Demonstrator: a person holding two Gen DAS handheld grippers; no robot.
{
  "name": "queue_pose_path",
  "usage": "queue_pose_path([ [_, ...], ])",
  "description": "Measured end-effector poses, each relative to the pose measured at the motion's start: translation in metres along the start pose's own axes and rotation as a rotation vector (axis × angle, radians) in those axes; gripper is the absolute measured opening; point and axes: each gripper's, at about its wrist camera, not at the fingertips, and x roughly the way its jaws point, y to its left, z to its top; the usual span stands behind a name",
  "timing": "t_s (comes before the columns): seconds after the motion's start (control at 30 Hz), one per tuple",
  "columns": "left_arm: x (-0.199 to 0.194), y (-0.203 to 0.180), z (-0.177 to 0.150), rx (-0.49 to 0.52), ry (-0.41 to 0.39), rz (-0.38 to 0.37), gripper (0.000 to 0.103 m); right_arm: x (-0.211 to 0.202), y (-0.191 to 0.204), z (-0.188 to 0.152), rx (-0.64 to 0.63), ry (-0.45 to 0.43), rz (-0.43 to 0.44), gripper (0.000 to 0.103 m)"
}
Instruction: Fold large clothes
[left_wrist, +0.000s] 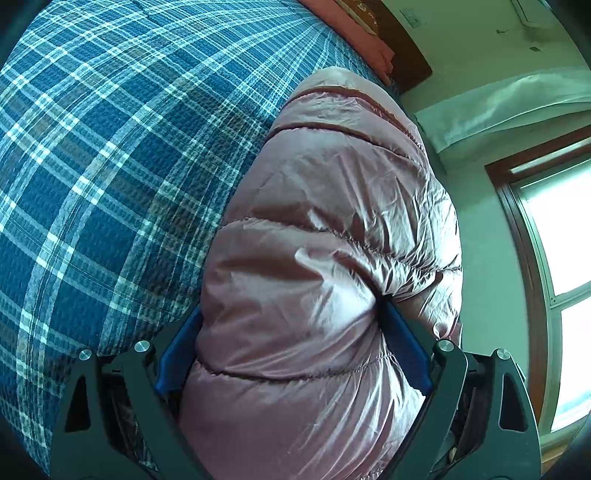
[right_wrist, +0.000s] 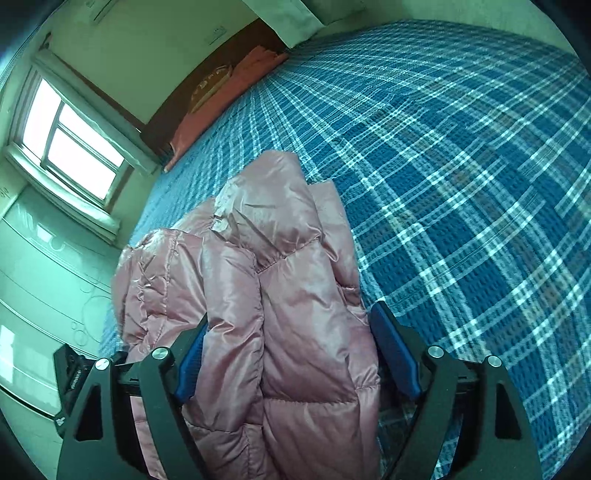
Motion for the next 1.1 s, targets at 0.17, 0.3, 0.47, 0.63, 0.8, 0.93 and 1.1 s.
queue_pose_path([
  [0.17, -0.003, 0.002, 0.000, 0.008, 0.007, -0.010, 0.091, -0.008, 0.005, 0.001, -0.031, -0.007, -0.042, 0.082],
  [0.3, -0.004, 0.002, 0.001, 0.012, 0.014, -0.014, 0.092, 0.003, -0.008, 0.005, 0.021, 0.056, 0.048, 0.084],
  [0.47, -0.005, 0.004, 0.004, 0.013, 0.032, -0.059, 0.092, 0.011, -0.012, 0.002, 0.000, 0.127, 0.181, 0.085],
  [0.63, -0.005, 0.008, 0.006, 0.025, 0.041, -0.074, 0.092, 0.015, -0.014, 0.001, -0.003, 0.137, 0.245, 0.083],
  [0.8, -0.005, 0.004, 0.006, 0.036, 0.042, -0.068, 0.091, 0.013, -0.006, 0.000, -0.014, 0.155, 0.277, 0.078],
  [0.93, -0.004, 0.001, 0.006, 0.040, 0.044, -0.070, 0.091, 0.022, 0.005, 0.000, -0.030, 0.181, 0.272, 0.078],
  [1.1, 0.000, -0.009, 0.002, 0.053, 0.050, -0.067, 0.086, 0.035, 0.015, -0.002, -0.036, 0.204, 0.305, 0.074],
])
